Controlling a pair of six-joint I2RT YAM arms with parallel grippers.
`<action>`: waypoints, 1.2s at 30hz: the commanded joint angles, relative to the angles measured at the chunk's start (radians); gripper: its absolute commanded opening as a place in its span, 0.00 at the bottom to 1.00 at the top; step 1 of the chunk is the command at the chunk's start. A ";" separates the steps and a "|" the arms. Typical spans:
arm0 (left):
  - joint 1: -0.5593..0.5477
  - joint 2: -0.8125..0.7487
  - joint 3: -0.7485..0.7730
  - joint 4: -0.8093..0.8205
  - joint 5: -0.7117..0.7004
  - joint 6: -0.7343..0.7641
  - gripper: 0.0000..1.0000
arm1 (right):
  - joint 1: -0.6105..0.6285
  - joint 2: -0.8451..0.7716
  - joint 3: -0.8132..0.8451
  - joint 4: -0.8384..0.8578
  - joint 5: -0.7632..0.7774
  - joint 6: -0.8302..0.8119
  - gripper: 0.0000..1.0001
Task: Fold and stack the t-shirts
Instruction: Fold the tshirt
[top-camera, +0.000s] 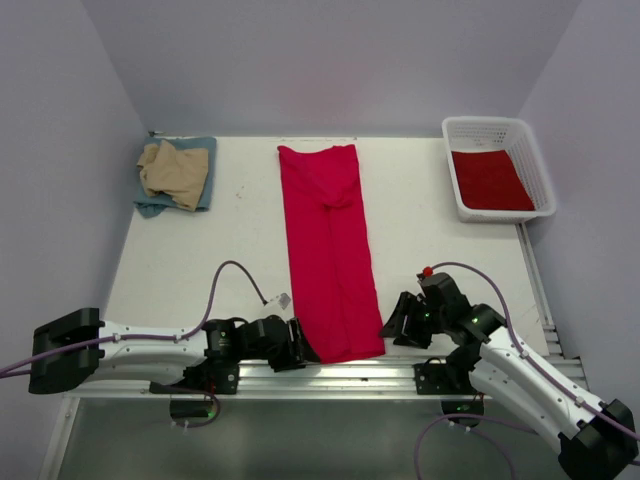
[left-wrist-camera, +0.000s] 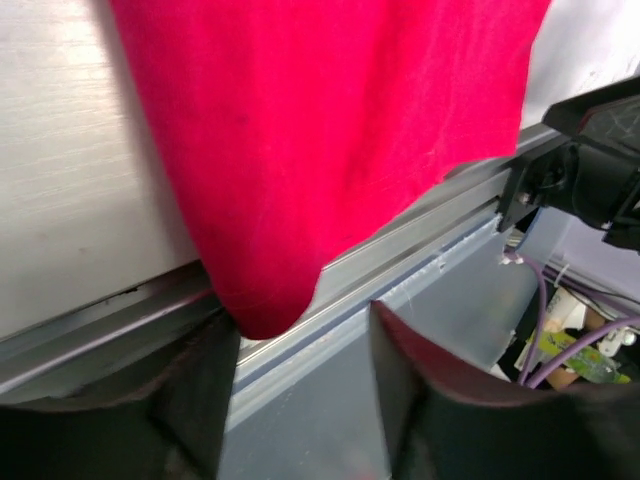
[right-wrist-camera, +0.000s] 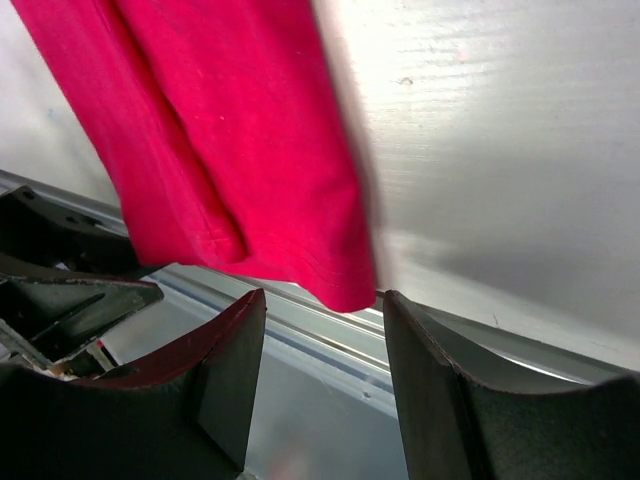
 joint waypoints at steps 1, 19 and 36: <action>-0.035 0.017 -0.005 -0.033 -0.037 -0.039 0.53 | 0.001 0.006 -0.009 -0.046 -0.008 0.022 0.54; -0.061 -0.001 -0.030 -0.060 -0.086 -0.077 0.00 | 0.001 0.155 -0.129 0.224 -0.106 0.094 0.42; -0.094 -0.016 0.174 -0.227 -0.228 0.056 0.00 | 0.001 0.070 -0.008 0.068 -0.075 0.031 0.00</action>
